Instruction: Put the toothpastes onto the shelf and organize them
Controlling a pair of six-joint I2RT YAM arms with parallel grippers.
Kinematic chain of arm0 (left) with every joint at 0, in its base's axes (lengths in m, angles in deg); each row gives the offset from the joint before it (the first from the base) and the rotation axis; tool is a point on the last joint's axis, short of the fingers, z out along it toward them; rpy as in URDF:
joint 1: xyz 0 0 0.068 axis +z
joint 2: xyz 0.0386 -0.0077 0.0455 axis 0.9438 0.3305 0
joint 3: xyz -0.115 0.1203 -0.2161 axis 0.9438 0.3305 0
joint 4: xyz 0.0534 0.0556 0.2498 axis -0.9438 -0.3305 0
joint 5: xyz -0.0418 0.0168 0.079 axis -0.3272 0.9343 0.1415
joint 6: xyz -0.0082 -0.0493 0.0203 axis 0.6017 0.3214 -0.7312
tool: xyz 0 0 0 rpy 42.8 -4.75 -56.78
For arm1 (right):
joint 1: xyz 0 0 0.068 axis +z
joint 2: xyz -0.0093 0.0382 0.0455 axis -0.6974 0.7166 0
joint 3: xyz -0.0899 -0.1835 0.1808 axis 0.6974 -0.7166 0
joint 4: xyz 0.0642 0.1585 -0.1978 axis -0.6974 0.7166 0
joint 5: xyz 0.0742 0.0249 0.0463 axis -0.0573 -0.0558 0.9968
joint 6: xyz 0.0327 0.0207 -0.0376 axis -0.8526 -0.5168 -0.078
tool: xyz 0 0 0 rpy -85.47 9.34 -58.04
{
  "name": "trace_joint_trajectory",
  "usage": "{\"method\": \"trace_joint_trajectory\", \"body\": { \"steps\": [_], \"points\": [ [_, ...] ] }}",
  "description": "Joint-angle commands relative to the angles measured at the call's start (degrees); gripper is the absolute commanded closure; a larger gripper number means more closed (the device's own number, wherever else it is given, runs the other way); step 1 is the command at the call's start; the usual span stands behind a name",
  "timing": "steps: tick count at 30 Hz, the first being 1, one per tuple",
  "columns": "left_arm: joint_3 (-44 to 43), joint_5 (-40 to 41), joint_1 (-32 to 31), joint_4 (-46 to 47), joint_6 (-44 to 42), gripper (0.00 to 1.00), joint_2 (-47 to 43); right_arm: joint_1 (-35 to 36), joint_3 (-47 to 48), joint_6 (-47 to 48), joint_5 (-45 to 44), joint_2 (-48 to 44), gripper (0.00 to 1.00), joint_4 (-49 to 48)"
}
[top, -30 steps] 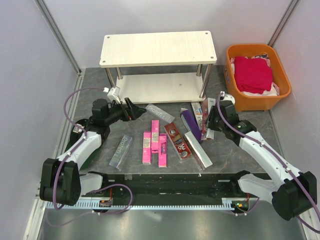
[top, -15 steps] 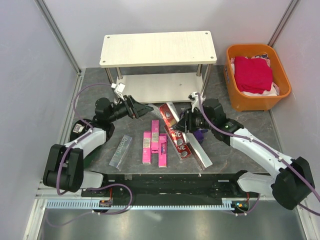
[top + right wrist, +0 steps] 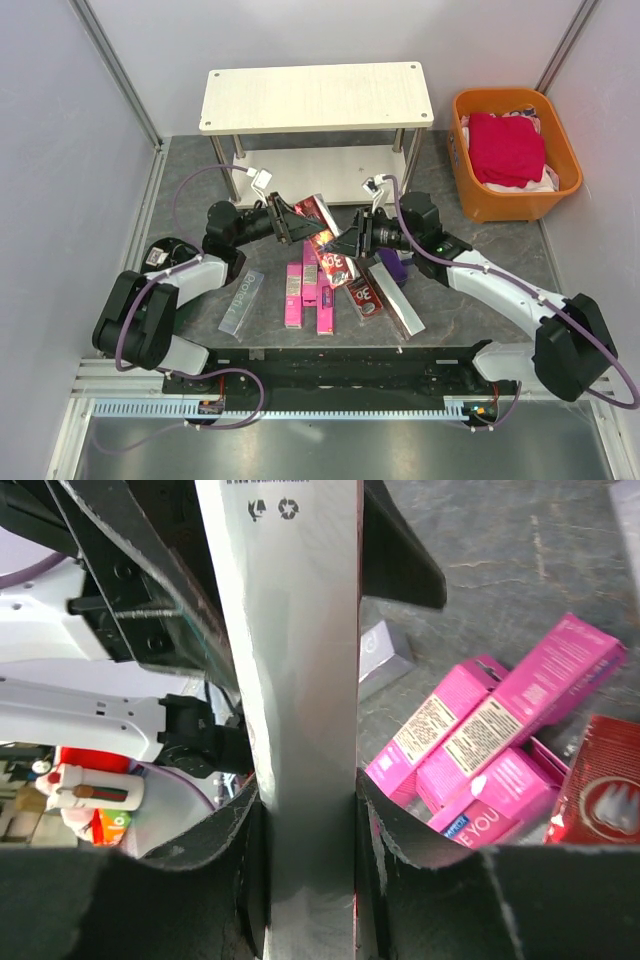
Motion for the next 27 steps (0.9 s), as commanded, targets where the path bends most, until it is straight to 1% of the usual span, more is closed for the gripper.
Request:
{"method": "trace_joint_trajectory", "body": {
  "steps": [1, 2, 3, 5, 7, 8, 12, 13, 14, 15, 16, 17, 18, 19, 21, 24, 27],
  "points": [
    [-0.5, -4.09, -1.65, 10.9, 5.29, 0.18, 1.87, 1.68, 2.85, -1.82, 4.15, 1.69, 0.85, -8.48],
    [-0.33, -4.7, -1.83, 12.83, 5.73, 0.21, 2.13, 2.04, 2.86, -1.47, 3.8, 1.78, 0.84, -8.12],
    [-0.33, -4.71, -1.83, 13.37, 6.43, 0.28, 2.31, 2.48, 2.86, -1.2, 3.45, 1.87, 0.84, -7.86],
    [-0.15, -4.71, -1.92, 14.34, 6.96, 0.32, 2.57, 3.01, 2.68, -0.94, 3.45, 2.39, 0.82, -7.77],
    [-0.07, -4.45, -1.83, 15.3, 7.4, 0.41, 3.1, 3.36, 2.42, -0.67, 3.19, 2.92, 0.8, -7.51],
    [-0.15, -4.53, -1.92, 15.83, 7.66, 0.51, 3.54, 3.36, 2.24, -0.32, 3.01, 3.01, 0.79, -7.42],
    [-0.59, -4.97, -1.83, 18.9, 10.12, 0.71, 5.03, 3.45, 1.28, -0.06, 1.78, 3.36, 0.73, -7.24],
    [-0.68, -4.89, -1.83, 19.43, 10.56, 0.73, 5.39, 3.45, 1.19, -0.06, 1.61, 3.54, 0.7, -7.41],
    [-0.77, -4.89, -1.74, 19.87, 10.83, 0.79, 5.65, 3.36, 1.1, -0.06, 1.52, 3.54, 0.69, -7.5],
    [-0.86, -4.63, -1.83, 20.05, 11.27, 0.8, 5.83, 3.36, 0.92, 0.03, 1.25, 3.54, 0.68, -7.42],
    [-0.94, -4.54, -1.74, 20.14, 11.36, 0.81, 6.18, 3.36, 0.84, 0.12, 0.82, 3.45, 0.61, -7.33],
    [-1.03, -4.36, -1.57, 20.05, 11.53, 0.84, 6.27, 3.36, 0.75, 0.21, 0.2, 3.36, 0.59, -7.24],
    [-1.03, -4.27, -1.3, 20.14, 11.97, 0.85, 6.35, 3.36, 0.66, 0.64, -0.41, 3.1, 0.53, -6.89],
    [-0.86, -4.01, -1.13, 20.32, 12.15, 0.85, 6.18, 3.45, 0.48, 0.91, -0.85, 2.49, 0.41, -6.19],
    [-0.59, -3.66, -0.25, 20.67, 13.11, 0.85, 5.66, 3.36, 0.13, 1.61, -2.79, 1.26, 0.3, -5.22],
    [-0.24, -2.95, 0.54, 19.97, 13.73, 0.85, 4.07, 3.36, -0.39, 2.67, -4.2, -0.23, 0.24, -2.94],
    [-0.59, -3.39, 1.07, 16.63, 12.59, 0.85, 2.4, 3.45, -1.18, 3.37, -4.11, -1.12, 0.23, -1.71]
  ]
}}
